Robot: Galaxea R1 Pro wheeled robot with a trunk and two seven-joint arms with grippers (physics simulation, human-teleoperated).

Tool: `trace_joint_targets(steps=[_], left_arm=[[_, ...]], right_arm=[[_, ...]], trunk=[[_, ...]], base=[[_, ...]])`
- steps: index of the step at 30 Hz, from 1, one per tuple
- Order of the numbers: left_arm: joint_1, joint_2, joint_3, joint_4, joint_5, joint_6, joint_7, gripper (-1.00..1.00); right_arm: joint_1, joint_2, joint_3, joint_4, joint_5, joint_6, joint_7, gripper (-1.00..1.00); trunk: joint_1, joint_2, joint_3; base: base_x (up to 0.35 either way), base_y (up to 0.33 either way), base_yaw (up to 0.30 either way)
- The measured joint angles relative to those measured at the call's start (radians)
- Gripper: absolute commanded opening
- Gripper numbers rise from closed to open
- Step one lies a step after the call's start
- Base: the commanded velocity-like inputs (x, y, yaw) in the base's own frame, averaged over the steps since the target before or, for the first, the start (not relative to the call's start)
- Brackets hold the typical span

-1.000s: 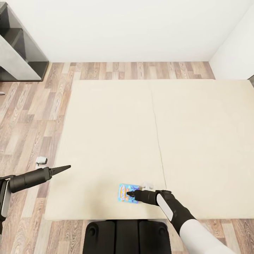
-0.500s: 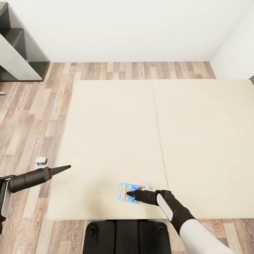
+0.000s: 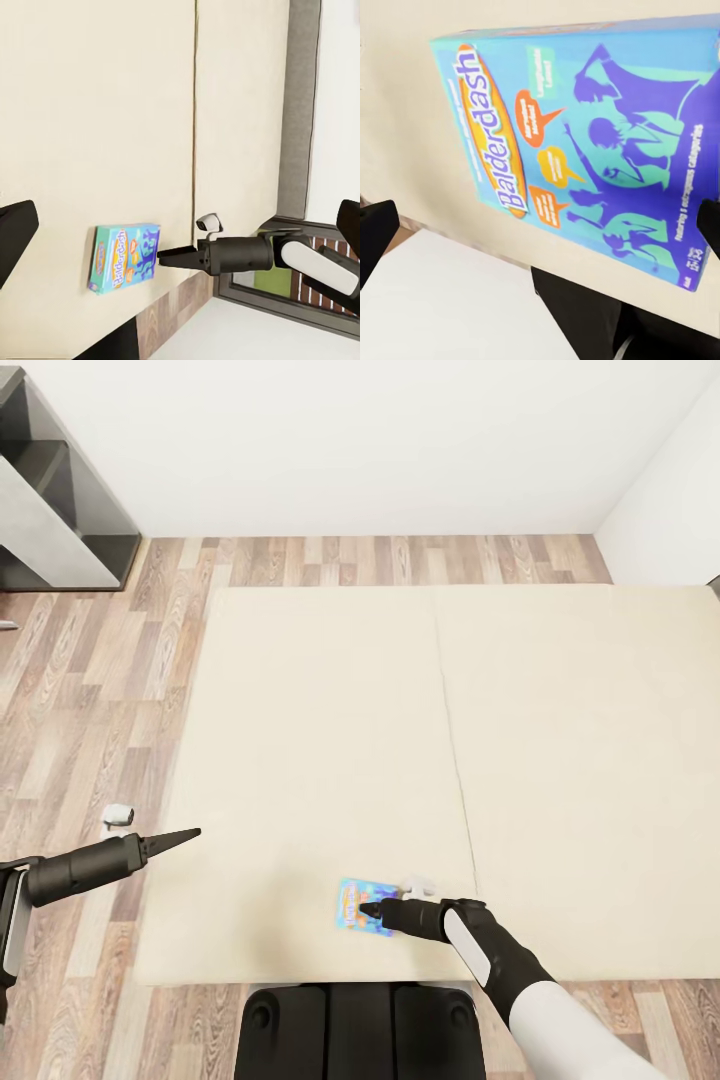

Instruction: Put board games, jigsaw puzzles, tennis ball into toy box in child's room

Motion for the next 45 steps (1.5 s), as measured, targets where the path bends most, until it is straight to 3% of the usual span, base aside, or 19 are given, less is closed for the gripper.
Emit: trace_joint_targets(steps=[45], left_arm=[[0.0, 0.001, 0.0, 0.0, 0.0, 0.0, 0.0, 1.0]], right_arm=[[0.0, 0.0, 0.0, -0.003, 0.002, 0.0, 0.001, 1.0]], trunk=[[0.0, 0.0, 0.0]], base=[[0.0, 0.055, 0.0]])
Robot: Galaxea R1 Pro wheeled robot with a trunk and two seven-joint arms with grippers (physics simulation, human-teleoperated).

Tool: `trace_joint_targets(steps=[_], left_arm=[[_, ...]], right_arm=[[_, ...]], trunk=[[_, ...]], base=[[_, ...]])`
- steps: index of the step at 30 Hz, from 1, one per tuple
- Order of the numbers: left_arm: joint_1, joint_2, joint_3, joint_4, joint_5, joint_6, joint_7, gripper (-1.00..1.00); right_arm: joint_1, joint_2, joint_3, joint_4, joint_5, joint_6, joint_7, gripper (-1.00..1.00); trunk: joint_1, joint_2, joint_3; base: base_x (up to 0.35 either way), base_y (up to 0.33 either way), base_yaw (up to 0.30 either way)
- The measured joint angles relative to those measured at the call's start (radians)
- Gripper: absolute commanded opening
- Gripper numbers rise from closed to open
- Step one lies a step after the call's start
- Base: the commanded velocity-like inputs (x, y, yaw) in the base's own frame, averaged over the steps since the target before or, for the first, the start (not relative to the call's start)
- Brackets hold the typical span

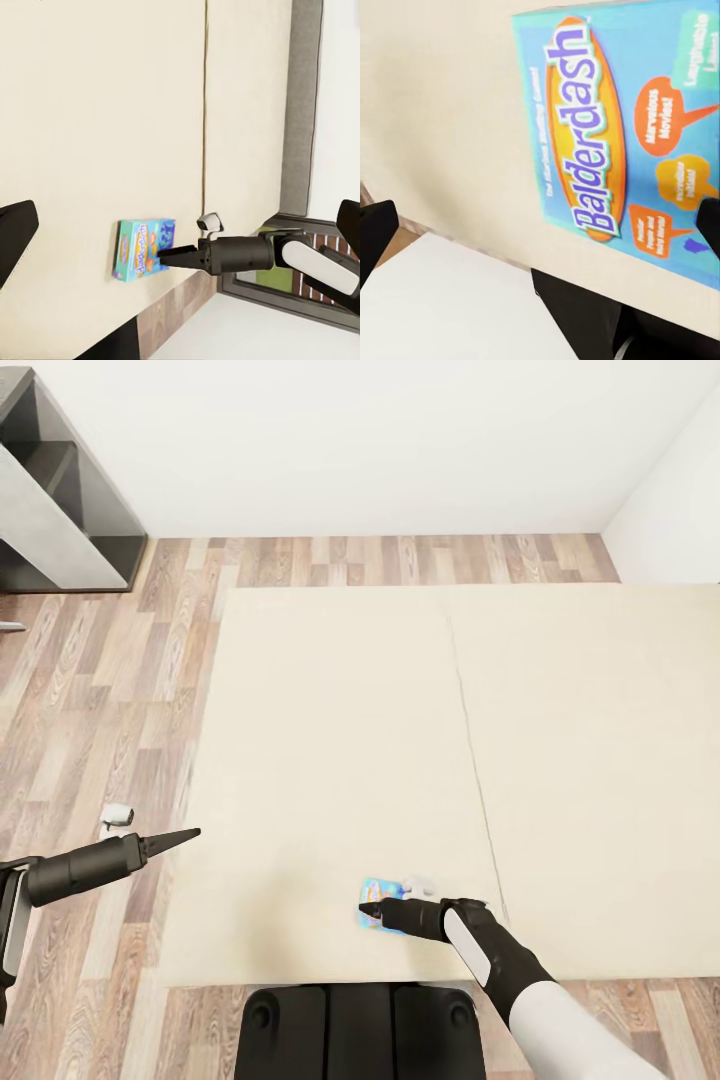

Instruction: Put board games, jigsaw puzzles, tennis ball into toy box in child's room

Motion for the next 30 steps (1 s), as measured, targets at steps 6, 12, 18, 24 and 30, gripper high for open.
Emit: trace_joint_targets(steps=[6, 12, 18, 24, 30], left_arm=[[0.0, 0.0, 0.004, 0.001, 0.0, 0.0, 0.0, 1.0], [0.0, 0.0, 0.012, 0.001, 0.0, 0.0, 0.0, 1.0], [0.0, 0.0, 0.014, 0.002, 0.0, 0.0, 0.0, 1.0], [0.0, 0.0, 0.014, 0.002, 0.0, 0.0, 0.0, 1.0], [0.0, -0.001, 0.014, 0.002, 0.0, 0.0, 0.0, 1.0]], right_arm=[[0.0, 0.0, 0.0, 0.0, 0.0, 0.0, 0.0, 1.0], [0.0, 0.0, 0.0, 0.0, 0.0, 0.0, 0.0, 1.0], [0.0, 0.0, 0.0, 0.0, 0.0, 0.0, 0.0, 1.0], [0.0, 0.0, 0.0, 0.0, 0.0, 0.0, 0.0, 1.0], [0.0, 0.0, 0.0, 0.0, 0.0, 0.0, 0.0, 1.0]], trunk=[[0.0, 0.0, 0.0], [0.0, 0.0, 0.0], [0.0, 0.0, 0.0], [0.0, 0.0, 0.0], [0.0, 0.0, 0.0]], base=[[0.0, 0.131, 0.0], [0.0, 0.183, 0.0], [0.0, 0.051, 0.0], [0.0, 0.082, 0.0], [0.0, 0.056, 0.0]])
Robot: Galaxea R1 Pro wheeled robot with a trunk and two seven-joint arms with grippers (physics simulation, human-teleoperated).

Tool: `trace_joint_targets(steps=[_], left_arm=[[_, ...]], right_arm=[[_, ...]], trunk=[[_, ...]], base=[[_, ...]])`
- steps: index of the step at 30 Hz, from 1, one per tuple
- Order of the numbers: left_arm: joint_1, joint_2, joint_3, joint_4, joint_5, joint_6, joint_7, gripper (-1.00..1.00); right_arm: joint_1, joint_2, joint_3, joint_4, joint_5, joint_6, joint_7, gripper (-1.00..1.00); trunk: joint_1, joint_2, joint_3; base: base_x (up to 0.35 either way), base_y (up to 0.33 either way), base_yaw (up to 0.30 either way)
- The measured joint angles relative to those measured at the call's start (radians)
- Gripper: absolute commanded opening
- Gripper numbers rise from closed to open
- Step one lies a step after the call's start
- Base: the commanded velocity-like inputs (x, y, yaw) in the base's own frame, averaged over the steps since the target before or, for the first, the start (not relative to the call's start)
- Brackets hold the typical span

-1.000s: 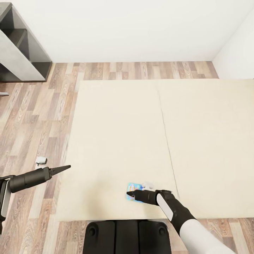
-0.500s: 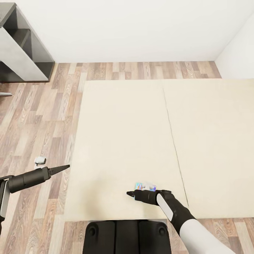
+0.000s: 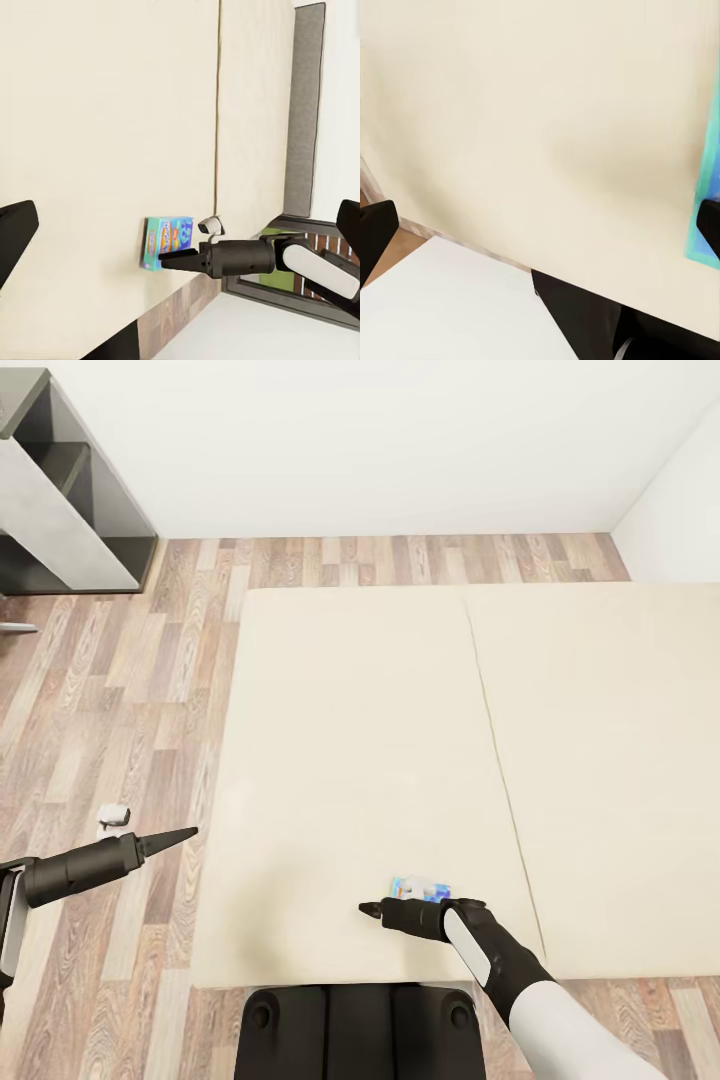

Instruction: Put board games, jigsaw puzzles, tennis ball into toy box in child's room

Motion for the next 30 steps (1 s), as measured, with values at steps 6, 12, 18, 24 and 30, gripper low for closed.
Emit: trace_joint_targets(steps=[6, 12, 18, 24, 30], left_arm=[[0.0, 0.0, 0.0, 0.0, 0.0, 0.0, 0.0, 1.0], [0.0, 0.0, 0.0, 0.0, 0.0, 0.0, 0.0, 1.0], [0.0, 0.0, 0.0, 0.0, 0.0, 0.0, 0.0, 1.0], [0.0, 0.001, 0.0, 0.0, 0.0, 0.0, 0.0, 1.0], [0.0, 0.001, 0.0, 0.0, 0.0, 0.0, 0.0, 1.0]], right_arm=[[0.0, 0.0, 0.0, 0.0, 0.0, 0.0, 0.0, 1.0], [0.0, 0.0, 0.0, -0.001, 0.0, 0.0, 0.0, 1.0], [0.0, 0.0, 0.0, -0.002, 0.0, 0.0, 0.0, 1.0], [0.0, 0.0, 0.0, -0.002, 0.0, 0.0, 0.0, 1.0], [0.0, 0.0, 0.0, -0.002, 0.0, -0.001, 0.0, 1.0]], trunk=[[0.0, 0.0, 0.0], [0.0, 0.0, 0.0], [0.0, 0.0, 0.0], [0.0, 0.0, 0.0], [0.0, 0.0, 0.0]], base=[[0.0, 0.064, 0.0], [0.0, 0.155, 0.0], [0.0, 0.094, 0.0], [0.0, 0.054, 0.0], [0.0, 0.012, 0.0]])
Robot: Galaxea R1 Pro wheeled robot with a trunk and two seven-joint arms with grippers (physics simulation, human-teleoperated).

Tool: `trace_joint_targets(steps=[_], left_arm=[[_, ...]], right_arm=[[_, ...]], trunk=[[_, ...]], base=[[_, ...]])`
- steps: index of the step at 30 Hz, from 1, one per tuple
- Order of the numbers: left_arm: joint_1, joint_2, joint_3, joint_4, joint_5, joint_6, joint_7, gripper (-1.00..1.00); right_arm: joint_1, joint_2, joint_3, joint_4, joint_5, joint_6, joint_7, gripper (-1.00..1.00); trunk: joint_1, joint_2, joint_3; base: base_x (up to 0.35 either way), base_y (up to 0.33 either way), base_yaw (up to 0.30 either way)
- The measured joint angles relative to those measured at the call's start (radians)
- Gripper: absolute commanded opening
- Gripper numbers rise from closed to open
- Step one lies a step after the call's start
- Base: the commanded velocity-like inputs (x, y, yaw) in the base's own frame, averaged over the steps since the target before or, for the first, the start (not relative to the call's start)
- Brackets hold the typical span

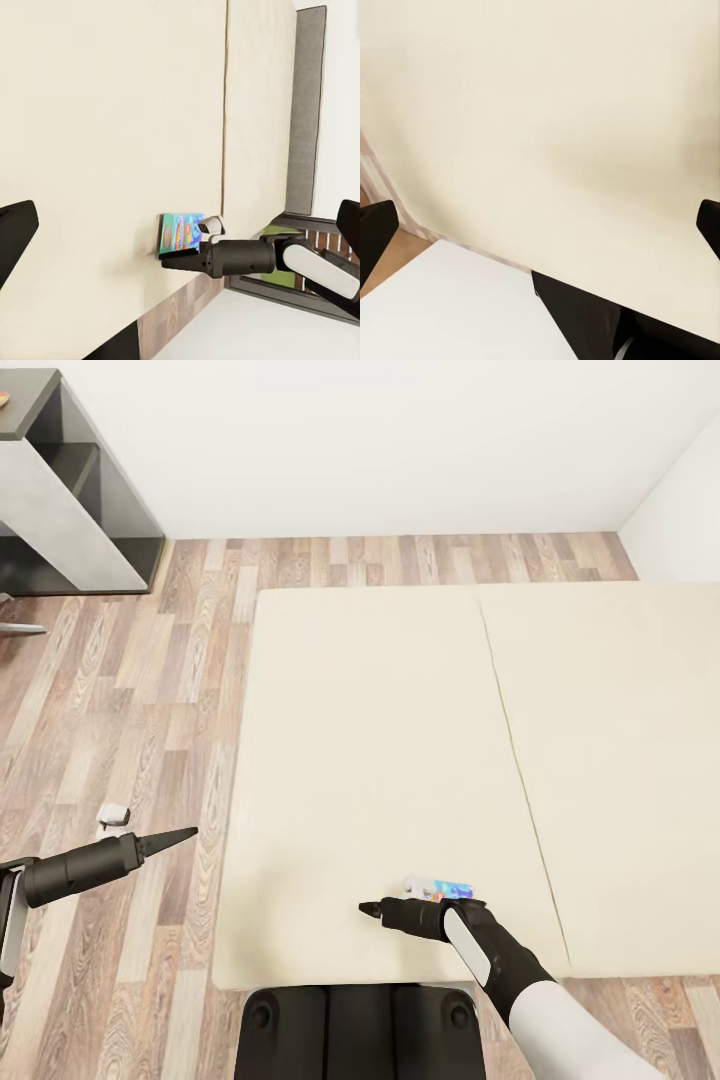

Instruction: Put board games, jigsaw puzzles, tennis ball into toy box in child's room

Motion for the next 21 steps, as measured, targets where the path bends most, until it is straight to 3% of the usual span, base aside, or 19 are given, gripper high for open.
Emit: trace_joint_targets(steps=[21], left_arm=[[0.0, -0.001, 0.0, 0.0, 0.0, 0.0, 0.0, 1.0]], right_arm=[[0.007, -0.003, -0.001, -0.005, 0.0, -0.011, 0.002, 1.0]], trunk=[[0.0, 0.0, 0.0]], base=[[0.0, 0.001, 0.0]])
